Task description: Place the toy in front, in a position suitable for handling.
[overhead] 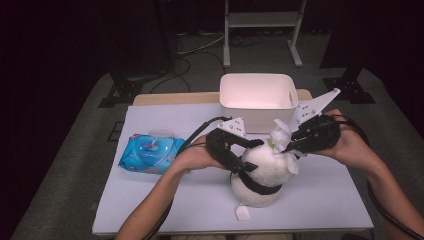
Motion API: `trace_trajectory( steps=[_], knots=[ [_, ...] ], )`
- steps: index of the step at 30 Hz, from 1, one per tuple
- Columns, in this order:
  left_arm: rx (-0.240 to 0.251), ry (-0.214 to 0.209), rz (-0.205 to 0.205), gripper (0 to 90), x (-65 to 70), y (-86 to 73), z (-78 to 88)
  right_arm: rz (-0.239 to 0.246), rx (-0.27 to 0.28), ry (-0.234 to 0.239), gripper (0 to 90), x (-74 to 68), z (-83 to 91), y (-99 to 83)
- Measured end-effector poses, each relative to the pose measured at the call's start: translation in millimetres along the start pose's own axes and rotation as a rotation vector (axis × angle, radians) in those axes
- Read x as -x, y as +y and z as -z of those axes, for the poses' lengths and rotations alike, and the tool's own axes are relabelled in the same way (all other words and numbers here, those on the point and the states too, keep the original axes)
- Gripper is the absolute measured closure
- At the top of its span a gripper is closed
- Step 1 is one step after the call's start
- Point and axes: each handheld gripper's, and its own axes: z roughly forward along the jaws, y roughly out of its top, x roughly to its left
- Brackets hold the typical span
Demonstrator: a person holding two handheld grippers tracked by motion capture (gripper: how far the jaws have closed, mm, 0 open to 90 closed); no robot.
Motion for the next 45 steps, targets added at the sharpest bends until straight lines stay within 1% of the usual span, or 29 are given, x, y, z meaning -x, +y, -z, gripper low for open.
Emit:
trace_trajectory(
  steps=[1,4,5,6,7,8,9,12,14,16,17,19,20,21,22,23,24,26,27,28,30,33,35,37,39,41,42,44,45],
  knots=[
    [-0.003,-0.005,0.009,22.3,-0.9,-1.9,-2.3,-0.007,0.003,0.003,79.5,0.3,0.6,-1.7],
    [0.018,-0.036,0.020,19.8,-3.1,-5.6,-8.3,-0.014,0.002,0.010,79.5,0.3,-0.3,-4.7],
    [0.023,-0.047,0.031,19.6,-4.1,-6.3,-9.6,-0.014,0.004,0.012,79.5,0.5,-1.0,-5.4],
    [0.031,-0.062,0.040,20.8,-5.6,-7.0,-9.9,-0.017,0.005,0.014,79.5,0.1,-1.4,-5.7],
    [0.040,-0.067,0.045,23.8,-7.2,-7.5,-9.1,-0.018,0.006,0.016,79.5,0.1,-1.5,-5.7],
    [0.055,-0.074,0.064,25.9,-8.4,-8.1,-8.4,-0.017,0.010,0.017,79.5,0.2,-1.5,-5.6],
    [0.064,-0.078,0.066,27.9,-9.9,-8.6,-6.9,-0.015,0.013,0.013,79.5,0.2,-1.4,-4.9],
    [0.085,-0.074,0.068,32.8,-11.4,-7.3,0.7,-0.004,0.041,0.010,79.5,-0.3,-0.4,-1.2],
    [0.084,-0.064,0.060,34.0,-10.8,-5.5,5.5,0.000,0.056,0.007,79.6,-0.4,-0.7,1.6],
    [0.088,-0.061,0.059,35.0,-10.7,-5.2,7.8,0.002,0.077,0.017,79.6,-0.4,-2.5,4.3],
    [0.083,-0.056,0.062,35.0,-10.8,-5.2,10.7,0.002,0.087,0.021,79.6,-0.5,-3.7,5.7],
    [0.081,-0.055,0.062,35.1,-11.5,-6.7,11.9,0.011,0.085,0.016,79.6,-0.7,-6.4,8.8],
    [0.081,-0.056,0.056,34.8,-11.9,-8.2,11.3,0.011,0.081,0.021,79.6,-0.7,-7.6,9.7],
    [0.083,-0.049,0.061,33.3,-11.9,-9.5,9.8,0.012,0.070,0.022,79.6,-0.7,-8.4,10.3],
    [0.083,-0.053,0.063,31.5,-12.1,-10.7,8.2,0.017,0.053,0.010,79.6,-1.0,-8.9,10.7],
    [0.089,-0.058,0.057,29.8,-12.1,-11.8,6.2,0.016,0.034,0.001,79.5,-2.0,-9.1,11.0],
    [0.092,-0.054,0.055,28.4,-11.5,-12.9,4.1,0.018,0.021,0.000,79.6,-2.8,-8.9,10.8],
    [0.078,-0.055,0.055,24.3,-11.3,-14.6,-0.8,0.025,0.004,-0.013,79.6,-4.1,-8.1,10.1],
    [0.078,-0.059,0.056,23.3,-11.1,-15.2,-2.2,0.026,-0.002,-0.010,79.6,-4.3,-7.9,9.2],
    [0.073,-0.058,0.055,22.5,-11.1,-15.7,-3.3,0.015,-0.002,-0.009,79.6,-4.8,-7.7,8.3],
    [0.051,-0.056,0.046,21.1,-10.9,-15.8,-5.3,0.012,0.002,-0.003,79.6,-3.7,-7.8,5.4],
    [0.019,-0.054,0.020,19.6,-9.7,-13.6,-7.9,0.000,0.012,0.006,79.6,-3.0,-8.3,2.4],
    [0.012,-0.056,0.019,17.4,-8.9,-12.7,-9.3,0.002,0.014,0.011,79.6,-2.6,-9.0,1.5],
    [-0.014,-0.060,0.017,14.8,-9.4,-11.8,-15.5,0.003,0.010,0.008,79.6,-3.0,-9.8,1.4],
    [-0.014,-0.066,0.023,12.7,-9.9,-12.6,-19.7,0.002,0.006,0.009,79.6,-3.0,-10.3,1.2],
    [-0.022,-0.076,0.019,10.0,-10.6,-14.0,-24.6,0.000,0.002,0.010,79.6,-2.8,-10.5,0.5],
    [-0.022,-0.083,0.027,9.1,-11.2,-15.0,-26.8,0.000,0.003,0.011,79.6,-2.8,-10.4,0.1],
    [-0.013,-0.089,0.035,9.3,-13.1,-16.8,-30.0,-0.004,0.004,0.010,79.6,-3.0,-10.1,-0.8],
    [-0.002,-0.093,0.042,12.1,-14.0,-17.0,-29.3,-0.002,0.006,0.005,79.6,-2.8,-10.0,-1.3]
  ],
)
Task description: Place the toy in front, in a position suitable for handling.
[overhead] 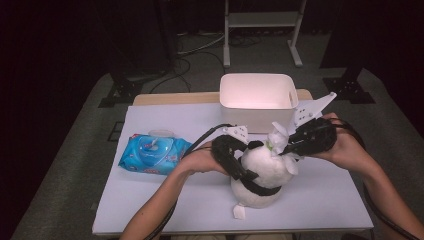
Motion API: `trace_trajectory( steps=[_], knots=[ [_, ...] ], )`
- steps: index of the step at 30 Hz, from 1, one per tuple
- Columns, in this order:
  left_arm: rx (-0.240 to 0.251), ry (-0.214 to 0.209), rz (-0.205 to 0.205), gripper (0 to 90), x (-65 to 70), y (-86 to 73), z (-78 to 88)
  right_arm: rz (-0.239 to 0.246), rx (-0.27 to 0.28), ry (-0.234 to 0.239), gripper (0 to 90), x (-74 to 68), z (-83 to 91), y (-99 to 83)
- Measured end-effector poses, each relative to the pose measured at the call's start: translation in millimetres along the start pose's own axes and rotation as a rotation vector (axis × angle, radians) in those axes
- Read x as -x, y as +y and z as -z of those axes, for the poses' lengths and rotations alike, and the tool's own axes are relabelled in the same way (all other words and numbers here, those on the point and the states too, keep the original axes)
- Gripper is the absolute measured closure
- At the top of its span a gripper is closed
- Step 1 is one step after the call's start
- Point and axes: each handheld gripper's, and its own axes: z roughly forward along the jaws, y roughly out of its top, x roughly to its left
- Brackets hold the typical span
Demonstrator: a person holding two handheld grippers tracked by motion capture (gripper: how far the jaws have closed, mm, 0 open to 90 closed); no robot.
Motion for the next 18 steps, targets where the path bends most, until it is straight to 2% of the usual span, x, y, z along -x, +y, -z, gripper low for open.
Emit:
trace_trajectory(
  steps=[2,4,8,11,14,16,18],
  knots=[
    [0.020,0.003,0.017,22.9,-1.7,1.1,4.7,-0.001,0.012,-0.009,79.6,0.7,1.6,-1.0],
    [0.018,0.017,0.004,27.9,-0.8,4.7,10.8,-0.007,0.047,-0.015,79.6,1.7,5.1,-1.1],
    [-0.013,0.056,-0.021,31.2,4.7,16.3,26.1,-0.005,0.103,-0.011,79.6,2.7,10.3,1.4],
    [-0.029,0.082,-0.035,31.4,6.8,22.1,40.4,-0.007,0.126,-0.020,79.6,2.8,11.2,1.9],
    [-0.075,0.111,-0.051,31.3,10.9,24.6,43.2,-0.015,0.105,-0.013,79.5,4.3,5.3,-2.3],
    [-0.102,0.110,-0.053,30.7,11.3,23.3,37.4,-0.019,0.074,-0.011,79.5,5.1,-0.7,-6.8],
    [-0.107,0.107,-0.049,29.6,10.8,22.9,31.2,-0.017,0.056,-0.018,79.5,4.4,-2.7,-10.5]
  ],
)
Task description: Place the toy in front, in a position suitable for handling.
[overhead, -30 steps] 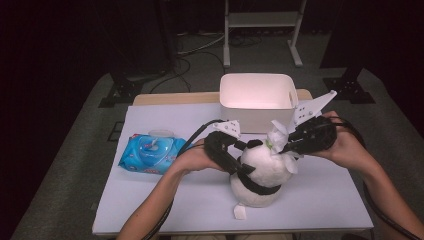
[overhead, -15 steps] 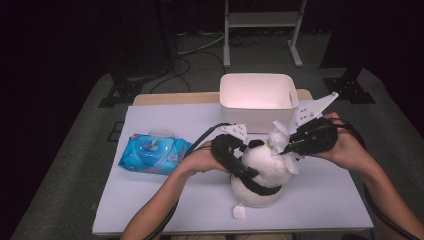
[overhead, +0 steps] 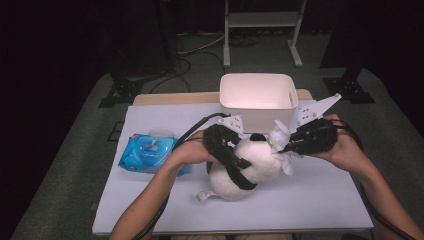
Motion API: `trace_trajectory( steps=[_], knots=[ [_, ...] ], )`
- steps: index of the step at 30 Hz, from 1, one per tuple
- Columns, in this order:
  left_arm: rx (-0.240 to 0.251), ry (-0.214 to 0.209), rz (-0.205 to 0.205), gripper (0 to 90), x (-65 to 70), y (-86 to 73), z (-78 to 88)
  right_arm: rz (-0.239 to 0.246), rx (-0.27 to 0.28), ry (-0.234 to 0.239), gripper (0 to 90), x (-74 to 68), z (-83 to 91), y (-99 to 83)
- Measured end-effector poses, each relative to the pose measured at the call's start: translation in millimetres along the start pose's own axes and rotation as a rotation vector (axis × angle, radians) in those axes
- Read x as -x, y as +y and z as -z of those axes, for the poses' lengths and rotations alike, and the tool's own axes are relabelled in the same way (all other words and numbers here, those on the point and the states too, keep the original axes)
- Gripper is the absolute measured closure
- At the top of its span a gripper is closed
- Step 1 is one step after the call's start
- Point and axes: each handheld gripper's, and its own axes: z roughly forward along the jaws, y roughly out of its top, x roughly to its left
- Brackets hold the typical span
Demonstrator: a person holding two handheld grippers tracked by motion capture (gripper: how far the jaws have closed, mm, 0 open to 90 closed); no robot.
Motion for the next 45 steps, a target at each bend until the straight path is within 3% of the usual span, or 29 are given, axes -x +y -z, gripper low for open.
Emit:
trace_trajectory(
  steps=[6,11,15,19,22,26,31,37,41,45],
  knots=[
    [-0.014,-0.016,-0.035,28.0,5.6,13.5,-21.2,0.012,0.004,0.007,79.6,-4.7,8.6,1.4],
    [-0.057,-0.013,-0.048,25.1,8.2,20.3,-35.8,0.043,-0.060,0.002,79.5,-8.7,-1.0,2.9],
    [-0.046,-0.024,-0.050,22.9,8.1,17.7,-35.9,0.007,-0.059,0.024,79.6,-4.2,-1.9,-8.0],
    [-0.069,-0.011,-0.048,23.0,8.4,11.4,-32.1,-0.016,-0.098,-0.006,79.6,-1.3,-2.2,-21.4],
    [-0.055,-0.011,-0.038,22.9,8.9,4.4,-26.9,-0.059,-0.083,0.005,79.6,2.3,-0.4,-34.8],
    [-0.084,0.013,-0.031,20.4,10.0,-3.0,-23.1,-0.100,-0.094,-0.004,79.6,5.1,-2.7,-51.9],
    [-0.091,0.009,-0.020,19.3,9.7,-8.9,-23.4,-0.121,-0.120,0.001,79.5,6.5,-7.6,-65.3],
    [-0.071,-0.018,-0.027,21.8,11.7,-9.0,-30.9,-0.088,-0.097,0.015,79.5,2.3,-7.8,-53.9],
    [-0.074,-0.017,-0.037,21.8,14.6,-6.0,-35.8,-0.039,-0.121,0.032,79.4,-1.6,-21.2,-40.0],
    [-0.075,-0.018,-0.034,21.7,14.8,-6.2,-36.1,-0.028,-0.129,0.044,79.5,-3.5,-30.9,-31.9]
  ],
)
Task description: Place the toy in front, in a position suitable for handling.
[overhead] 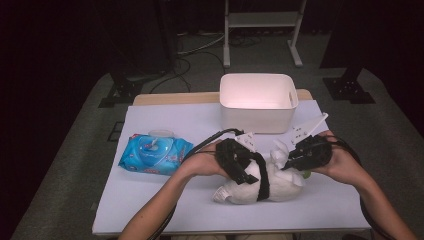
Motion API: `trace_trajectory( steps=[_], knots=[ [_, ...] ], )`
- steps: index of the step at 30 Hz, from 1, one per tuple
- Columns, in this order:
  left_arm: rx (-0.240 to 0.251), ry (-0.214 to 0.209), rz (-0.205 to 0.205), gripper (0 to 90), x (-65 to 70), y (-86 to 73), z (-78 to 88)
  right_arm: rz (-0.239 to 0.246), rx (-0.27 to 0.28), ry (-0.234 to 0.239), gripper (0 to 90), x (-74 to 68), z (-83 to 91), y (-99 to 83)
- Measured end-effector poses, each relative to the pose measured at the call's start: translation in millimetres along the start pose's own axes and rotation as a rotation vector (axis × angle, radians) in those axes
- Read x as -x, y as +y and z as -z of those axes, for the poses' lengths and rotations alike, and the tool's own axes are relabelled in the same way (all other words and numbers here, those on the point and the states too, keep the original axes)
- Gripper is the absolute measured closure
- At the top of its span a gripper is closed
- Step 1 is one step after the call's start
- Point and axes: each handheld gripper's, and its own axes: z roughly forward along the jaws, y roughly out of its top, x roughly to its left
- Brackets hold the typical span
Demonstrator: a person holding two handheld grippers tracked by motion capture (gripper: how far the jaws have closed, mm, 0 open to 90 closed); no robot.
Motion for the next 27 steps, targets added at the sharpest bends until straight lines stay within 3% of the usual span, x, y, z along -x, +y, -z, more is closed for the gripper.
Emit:
trace_trajectory(
  steps=[5,10,15,22,27],
  knots=[
    [0.015,-0.010,-0.003,21.7,0.3,1.2,-2.2,0.026,0.002,0.024,79.2,-3.2,-11.0,12.2],
    [-0.014,-0.001,-0.004,22.4,1.1,1.0,-1.1,0.085,-0.067,0.045,78.7,-10.4,-34.2,29.1],
    [0.013,-0.014,-0.007,23.3,1.3,-1.8,-1.0,0.057,-0.051,0.031,78.7,-6.6,-22.4,21.5],
    [0.006,-0.017,-0.009,23.6,1.2,-1.4,-0.3,0.006,0.008,0.002,78.7,-1.7,2.7,-1.1],
    [0.006,-0.029,-0.007,23.5,0.5,-0.5,1.0,-0.023,0.020,-0.008,78.6,1.4,12.4,-17.3]
  ],
)
